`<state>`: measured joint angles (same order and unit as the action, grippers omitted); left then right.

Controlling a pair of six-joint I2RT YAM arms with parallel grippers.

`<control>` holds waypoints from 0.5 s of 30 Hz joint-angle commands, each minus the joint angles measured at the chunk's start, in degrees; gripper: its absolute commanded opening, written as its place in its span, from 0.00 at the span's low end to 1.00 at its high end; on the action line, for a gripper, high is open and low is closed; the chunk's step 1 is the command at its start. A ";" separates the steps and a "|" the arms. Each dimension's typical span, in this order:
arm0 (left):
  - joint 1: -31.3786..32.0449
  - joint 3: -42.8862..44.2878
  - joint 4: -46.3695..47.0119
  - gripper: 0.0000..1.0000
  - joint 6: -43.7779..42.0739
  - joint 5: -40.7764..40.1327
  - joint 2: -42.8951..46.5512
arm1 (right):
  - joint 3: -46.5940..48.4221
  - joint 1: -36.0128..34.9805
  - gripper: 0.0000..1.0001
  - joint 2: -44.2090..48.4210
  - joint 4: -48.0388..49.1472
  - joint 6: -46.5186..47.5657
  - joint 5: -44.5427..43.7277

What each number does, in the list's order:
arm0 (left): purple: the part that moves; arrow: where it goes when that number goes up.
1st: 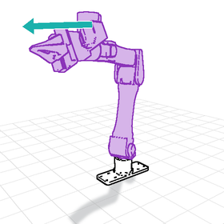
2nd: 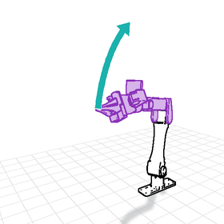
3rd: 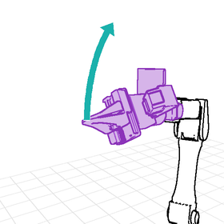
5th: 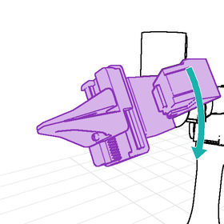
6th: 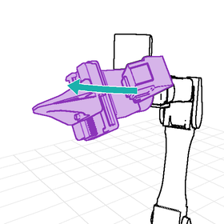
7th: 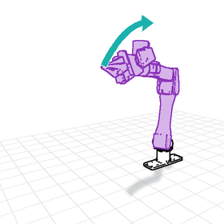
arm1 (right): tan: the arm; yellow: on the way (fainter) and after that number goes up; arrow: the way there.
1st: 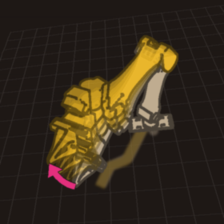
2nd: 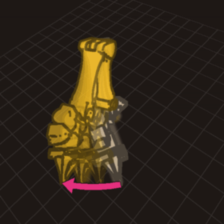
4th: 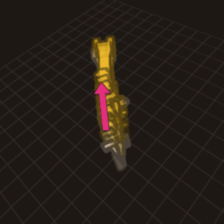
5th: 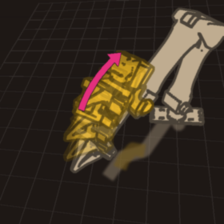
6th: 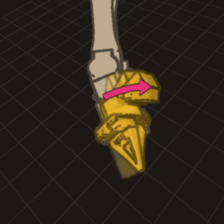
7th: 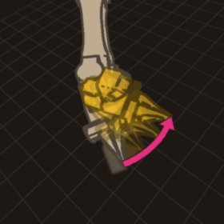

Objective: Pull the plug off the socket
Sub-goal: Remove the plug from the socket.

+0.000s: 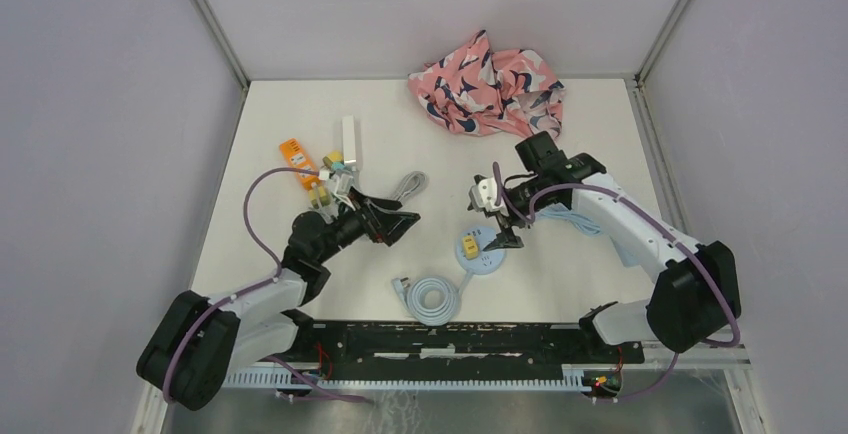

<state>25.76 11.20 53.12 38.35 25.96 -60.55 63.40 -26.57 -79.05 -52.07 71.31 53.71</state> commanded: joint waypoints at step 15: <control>14.59 -4.04 11.65 0.93 -24.88 -3.58 -5.47 | -9.24 -5.29 0.92 -5.13 19.73 -11.48 -8.54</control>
<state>38.74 7.81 61.21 21.74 24.38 -65.34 54.37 -29.93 -82.43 -35.59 61.43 48.10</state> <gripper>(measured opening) 0.934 0.944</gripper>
